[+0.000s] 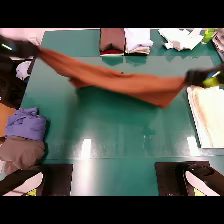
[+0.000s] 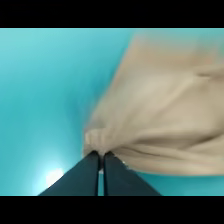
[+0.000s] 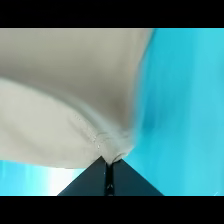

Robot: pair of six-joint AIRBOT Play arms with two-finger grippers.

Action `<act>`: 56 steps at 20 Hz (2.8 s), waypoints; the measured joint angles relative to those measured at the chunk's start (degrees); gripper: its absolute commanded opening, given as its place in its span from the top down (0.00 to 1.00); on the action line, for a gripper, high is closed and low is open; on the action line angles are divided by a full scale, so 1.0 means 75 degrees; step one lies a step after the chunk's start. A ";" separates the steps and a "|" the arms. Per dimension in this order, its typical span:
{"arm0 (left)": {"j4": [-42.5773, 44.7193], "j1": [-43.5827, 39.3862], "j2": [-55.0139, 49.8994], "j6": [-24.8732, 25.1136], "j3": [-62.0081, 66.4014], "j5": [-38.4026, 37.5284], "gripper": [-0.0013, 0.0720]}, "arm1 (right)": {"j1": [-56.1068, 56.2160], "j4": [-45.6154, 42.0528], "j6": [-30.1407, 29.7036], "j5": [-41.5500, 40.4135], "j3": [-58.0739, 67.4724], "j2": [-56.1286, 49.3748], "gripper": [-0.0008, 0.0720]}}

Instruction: Fold the shirts.

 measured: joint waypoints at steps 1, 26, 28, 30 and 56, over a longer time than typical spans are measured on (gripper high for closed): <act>0.0003 0.0000 0.0411 -0.0006 0.0402 0.0061 0.95 | 0.0000 -0.0201 -0.0055 0.0041 0.0755 0.0000 0.96; -0.0181 -0.0003 -0.2745 -0.0586 0.0714 -0.0629 0.95 | -0.0195 -0.1215 -0.0796 0.0950 0.3002 -0.3893 0.96; -0.0169 0.0000 -0.3550 -0.0495 0.0545 -0.0449 0.95 | -0.0507 -0.0778 -0.0810 0.0801 0.2920 -0.4715 0.96; -0.0166 0.0000 -0.4115 -0.0437 0.0460 -0.0189 0.95 | -0.0892 -0.0195 -0.0816 0.0685 0.3130 -0.5391 0.96; -0.0627 0.0003 -0.4733 -0.0385 -0.1341 -0.1600 0.36 | -0.1839 0.1026 -0.1597 -0.0577 -0.1244 -0.4249 0.56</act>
